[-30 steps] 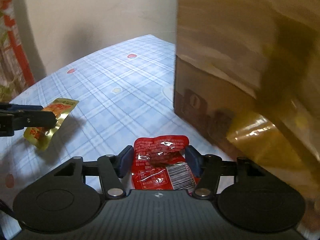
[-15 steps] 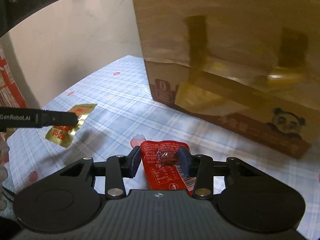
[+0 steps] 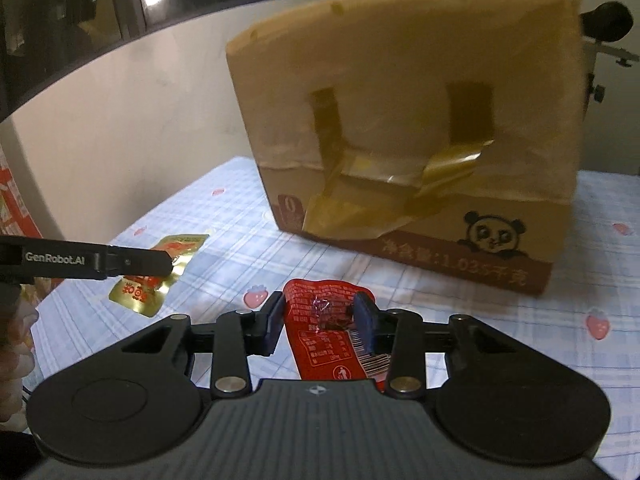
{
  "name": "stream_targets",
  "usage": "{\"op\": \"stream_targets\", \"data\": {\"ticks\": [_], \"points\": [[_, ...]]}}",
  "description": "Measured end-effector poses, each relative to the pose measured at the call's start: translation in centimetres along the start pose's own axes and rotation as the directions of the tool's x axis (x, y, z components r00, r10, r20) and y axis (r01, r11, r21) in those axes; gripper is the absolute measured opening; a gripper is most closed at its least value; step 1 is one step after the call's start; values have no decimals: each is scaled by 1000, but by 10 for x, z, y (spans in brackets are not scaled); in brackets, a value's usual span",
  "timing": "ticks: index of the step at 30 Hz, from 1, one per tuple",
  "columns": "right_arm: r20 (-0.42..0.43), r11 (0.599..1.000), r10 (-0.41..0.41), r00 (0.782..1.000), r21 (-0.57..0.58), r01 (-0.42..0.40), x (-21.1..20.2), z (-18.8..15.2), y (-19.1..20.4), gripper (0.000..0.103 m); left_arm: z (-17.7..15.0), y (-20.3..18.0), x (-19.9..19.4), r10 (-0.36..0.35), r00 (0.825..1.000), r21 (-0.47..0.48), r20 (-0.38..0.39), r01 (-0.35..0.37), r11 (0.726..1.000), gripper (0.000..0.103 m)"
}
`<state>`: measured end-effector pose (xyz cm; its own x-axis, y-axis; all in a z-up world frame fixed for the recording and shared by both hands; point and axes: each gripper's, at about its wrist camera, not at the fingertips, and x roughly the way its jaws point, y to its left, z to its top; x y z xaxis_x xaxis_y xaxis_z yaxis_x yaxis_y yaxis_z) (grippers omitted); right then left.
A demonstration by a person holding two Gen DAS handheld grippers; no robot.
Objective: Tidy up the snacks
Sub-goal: 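Lift the gold pouch and red pouch up over the box, then open both grippers to drop the pouches into the box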
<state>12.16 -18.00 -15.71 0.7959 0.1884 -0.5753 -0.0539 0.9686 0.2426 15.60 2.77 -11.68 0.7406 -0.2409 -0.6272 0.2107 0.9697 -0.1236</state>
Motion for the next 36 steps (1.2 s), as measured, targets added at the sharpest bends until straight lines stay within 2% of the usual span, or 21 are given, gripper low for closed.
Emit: {"op": "stream_targets", "data": {"ticks": [6, 11, 17, 22, 26, 30, 36], "points": [[95, 1000, -14, 995, 0, 14, -34, 12, -6, 40, 20, -16, -12, -43, 997, 44, 63, 41, 998, 43], [199, 999, -28, 980, -16, 32, -63, 37, -10, 40, 50, -27, -27, -91, 987, 58, 134, 84, 995, 43], [332, 999, -25, 943, -36, 39, -93, 82, -14, 40, 97, -39, -48, -155, 956, 92, 249, 136, 986, 43], [410, 995, -27, 911, -79, 65, -101, 123, -17, 40, 137, -52, -49, -214, 929, 96, 303, 194, 976, 43], [444, 992, -39, 895, -90, 88, -93, 152, -26, 40, 165, -69, -36, -214, 915, 142, 341, 175, 974, 43], [442, 991, -68, 894, -72, 111, -74, 171, -38, 40, 187, -80, -14, -191, 908, 163, 374, 139, 977, 44], [381, 987, -123, 916, -50, 154, -37, 182, -58, 40, 201, -80, 27, -166, 925, 144, 342, 123, 982, 44]]}}
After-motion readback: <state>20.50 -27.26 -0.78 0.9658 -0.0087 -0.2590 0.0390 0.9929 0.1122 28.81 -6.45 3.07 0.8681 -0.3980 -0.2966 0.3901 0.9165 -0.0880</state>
